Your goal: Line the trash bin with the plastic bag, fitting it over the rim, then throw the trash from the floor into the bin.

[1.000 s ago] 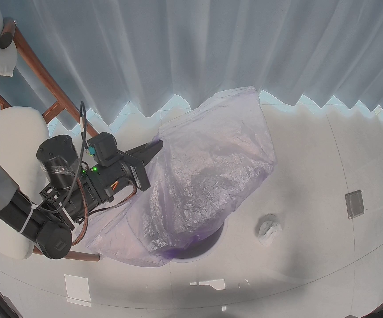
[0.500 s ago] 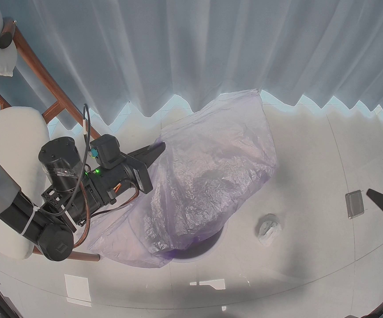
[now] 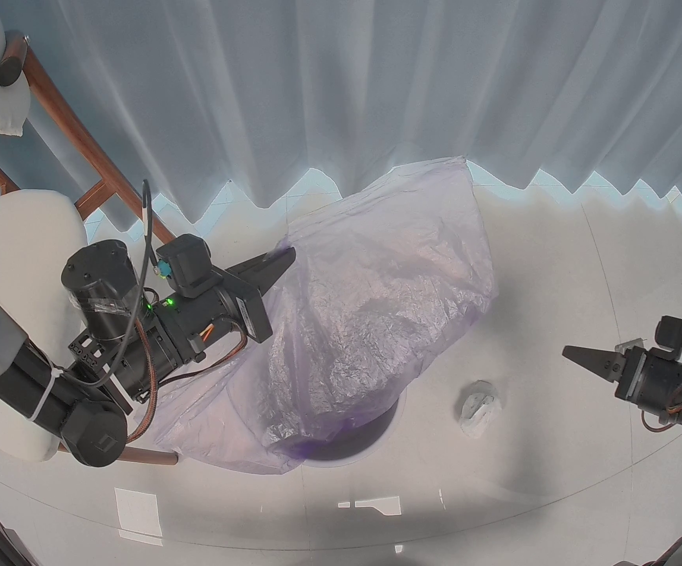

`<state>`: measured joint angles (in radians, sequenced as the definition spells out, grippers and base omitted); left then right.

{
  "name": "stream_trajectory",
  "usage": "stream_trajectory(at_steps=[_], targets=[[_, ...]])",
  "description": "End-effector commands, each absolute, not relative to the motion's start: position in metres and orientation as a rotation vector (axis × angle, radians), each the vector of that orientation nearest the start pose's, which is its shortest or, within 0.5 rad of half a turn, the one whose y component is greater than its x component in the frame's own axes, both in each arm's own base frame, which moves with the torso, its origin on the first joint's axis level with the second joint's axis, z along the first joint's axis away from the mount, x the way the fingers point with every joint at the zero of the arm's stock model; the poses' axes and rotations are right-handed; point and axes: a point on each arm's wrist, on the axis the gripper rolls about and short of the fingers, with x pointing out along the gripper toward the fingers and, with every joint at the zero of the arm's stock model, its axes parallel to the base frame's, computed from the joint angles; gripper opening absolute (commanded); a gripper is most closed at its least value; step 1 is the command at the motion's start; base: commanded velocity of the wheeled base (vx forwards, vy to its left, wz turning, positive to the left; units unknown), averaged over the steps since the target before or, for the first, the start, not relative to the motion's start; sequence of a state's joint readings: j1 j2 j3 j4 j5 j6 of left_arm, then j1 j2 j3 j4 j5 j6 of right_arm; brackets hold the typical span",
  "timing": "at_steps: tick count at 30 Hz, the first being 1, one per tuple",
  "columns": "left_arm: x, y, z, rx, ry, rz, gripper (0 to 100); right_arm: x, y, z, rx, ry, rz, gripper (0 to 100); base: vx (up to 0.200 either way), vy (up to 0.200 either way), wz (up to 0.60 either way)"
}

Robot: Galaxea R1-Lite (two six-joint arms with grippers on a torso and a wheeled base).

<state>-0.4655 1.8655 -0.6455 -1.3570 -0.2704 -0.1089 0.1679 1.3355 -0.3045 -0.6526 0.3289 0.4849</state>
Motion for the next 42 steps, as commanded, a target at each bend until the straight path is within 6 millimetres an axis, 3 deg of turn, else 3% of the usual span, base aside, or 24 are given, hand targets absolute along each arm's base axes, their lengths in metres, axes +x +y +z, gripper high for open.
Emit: stream_trajectory(at_steps=[1,8,10,11,12,17,23,29,36,42], targets=[[0.277,-0.146,0.174,-0.121,-0.133,-0.743,0,0.212,0.056,0.115,0.479,0.571,0.418,100,0.0,0.0,0.0],[0.276,-0.147,0.173,-0.121,-0.13,-0.748,0,0.232,0.096,0.085,0.426,0.57,0.48,100,0.0,0.0,0.0],[0.276,-0.147,0.173,-0.121,-0.13,-0.748,0,0.232,0.096,0.085,0.426,0.57,0.48,100,0.0,0.0,0.0],[0.273,-0.153,0.169,-0.121,-0.115,-0.767,0,0.246,0.116,0.077,0.417,0.516,0.495,100,0.0,0.0,0.0],[0.273,-0.154,0.168,-0.121,-0.11,-0.769,0,0.252,0.123,0.076,0.422,0.479,0.499,0,0.0,0.0,0.0],[0.273,-0.154,0.169,-0.121,-0.115,-0.769,0,0.27,0.144,0.081,0.504,0.382,0.536,0,0.0,0.0,0.0],[0.274,-0.154,0.169,-0.121,-0.116,-0.767,0,0.276,0.166,0.089,0.534,0.349,0.6,0,0.0,0.0,0.0],[0.274,-0.154,0.17,-0.122,-0.121,-0.767,0,0.278,0.183,0.079,0.548,0.381,0.629,0,0.0,0.0,0.0],[0.274,-0.153,0.17,-0.122,-0.124,-0.766,0,0.298,0.198,0.065,0.577,0.385,0.631,0,0.0,0.0,0.0],[0.278,-0.153,0.168,-0.121,-0.123,-0.76,0,0.314,0.228,0.049,0.612,0.399,0.673,0,0.0,0.0,0.0]])
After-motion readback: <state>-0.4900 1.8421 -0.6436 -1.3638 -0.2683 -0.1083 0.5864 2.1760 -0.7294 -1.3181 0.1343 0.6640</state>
